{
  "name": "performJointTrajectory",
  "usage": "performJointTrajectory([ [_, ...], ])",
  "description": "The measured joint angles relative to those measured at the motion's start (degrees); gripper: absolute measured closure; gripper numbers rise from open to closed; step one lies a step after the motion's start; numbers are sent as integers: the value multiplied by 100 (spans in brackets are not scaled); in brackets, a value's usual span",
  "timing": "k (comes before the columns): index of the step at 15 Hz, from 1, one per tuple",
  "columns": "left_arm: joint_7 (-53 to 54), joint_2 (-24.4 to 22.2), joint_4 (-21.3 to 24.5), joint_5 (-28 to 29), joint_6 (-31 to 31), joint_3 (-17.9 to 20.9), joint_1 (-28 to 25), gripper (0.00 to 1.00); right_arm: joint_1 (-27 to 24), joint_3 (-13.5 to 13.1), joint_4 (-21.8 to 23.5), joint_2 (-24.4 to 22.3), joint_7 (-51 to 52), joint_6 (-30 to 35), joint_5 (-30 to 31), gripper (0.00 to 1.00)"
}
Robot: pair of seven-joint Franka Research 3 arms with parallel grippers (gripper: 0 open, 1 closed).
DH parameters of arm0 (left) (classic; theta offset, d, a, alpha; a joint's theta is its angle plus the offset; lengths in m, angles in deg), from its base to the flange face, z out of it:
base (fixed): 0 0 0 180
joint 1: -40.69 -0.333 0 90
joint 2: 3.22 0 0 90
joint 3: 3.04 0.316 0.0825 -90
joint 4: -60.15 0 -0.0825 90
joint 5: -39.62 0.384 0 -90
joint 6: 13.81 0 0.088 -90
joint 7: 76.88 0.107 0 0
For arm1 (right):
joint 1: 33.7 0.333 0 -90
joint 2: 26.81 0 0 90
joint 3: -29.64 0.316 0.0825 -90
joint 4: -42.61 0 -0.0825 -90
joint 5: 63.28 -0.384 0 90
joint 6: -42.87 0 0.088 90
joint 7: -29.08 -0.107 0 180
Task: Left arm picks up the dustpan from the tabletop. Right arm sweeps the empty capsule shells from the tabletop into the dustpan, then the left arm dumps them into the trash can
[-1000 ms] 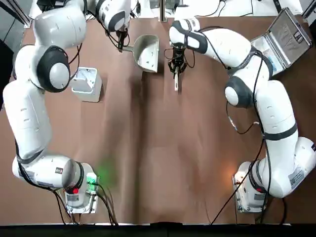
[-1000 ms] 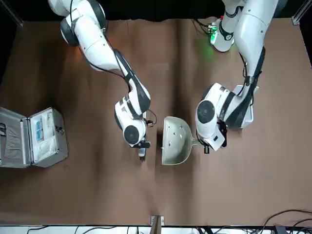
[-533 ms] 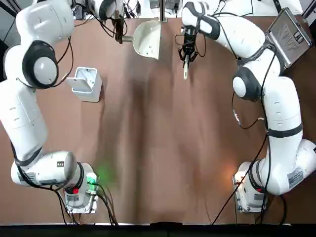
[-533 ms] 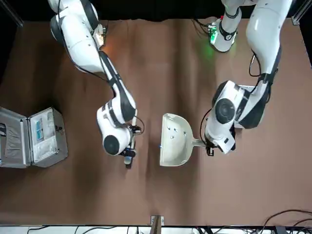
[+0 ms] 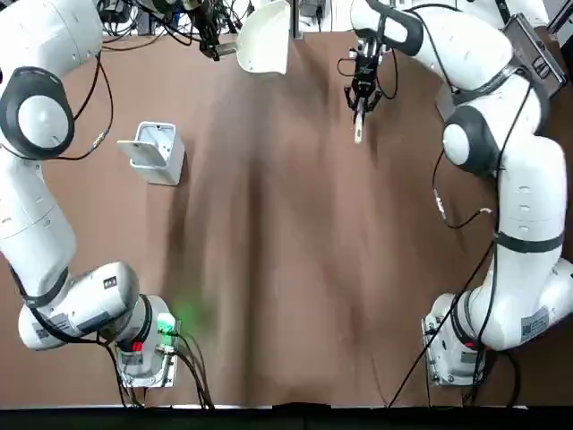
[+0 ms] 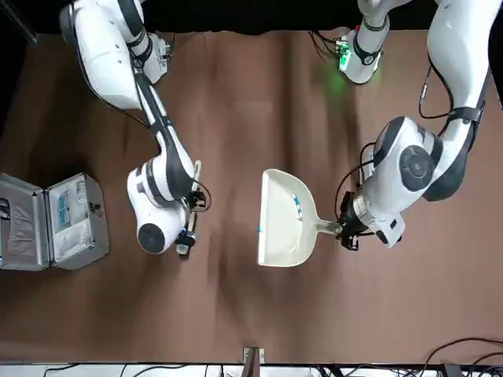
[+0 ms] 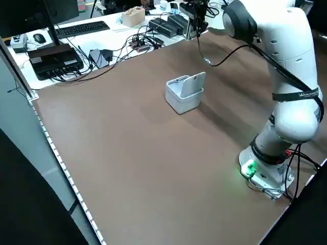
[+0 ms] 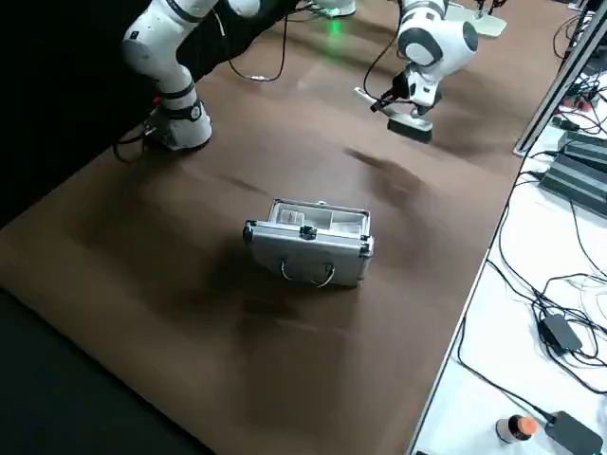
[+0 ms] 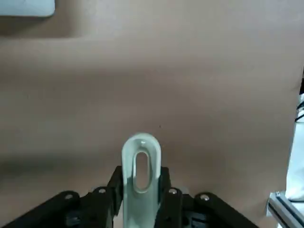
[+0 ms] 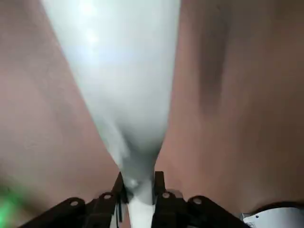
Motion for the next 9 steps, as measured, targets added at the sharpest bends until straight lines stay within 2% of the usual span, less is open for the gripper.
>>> performJointTrajectory([
  [3, 366, 1, 0, -503, 0, -86, -166, 67, -89, 0, 1186, -720, 181, -360, 5, 74],
  [6, 686, 0, 0, -812, 0, -271, -455, 67, -87, 26, 2329, -1221, 390, -765, 8, 74],
  [7, 912, 0, 0, -1022, 0, -413, -663, 67, -79, 52, 2991, -1442, 583, -992, 11, 74],
  [9, 1098, 0, 0, -1229, -4, -506, -792, 67, -73, 64, 3489, -1601, 792, -1105, 12, 74],
])
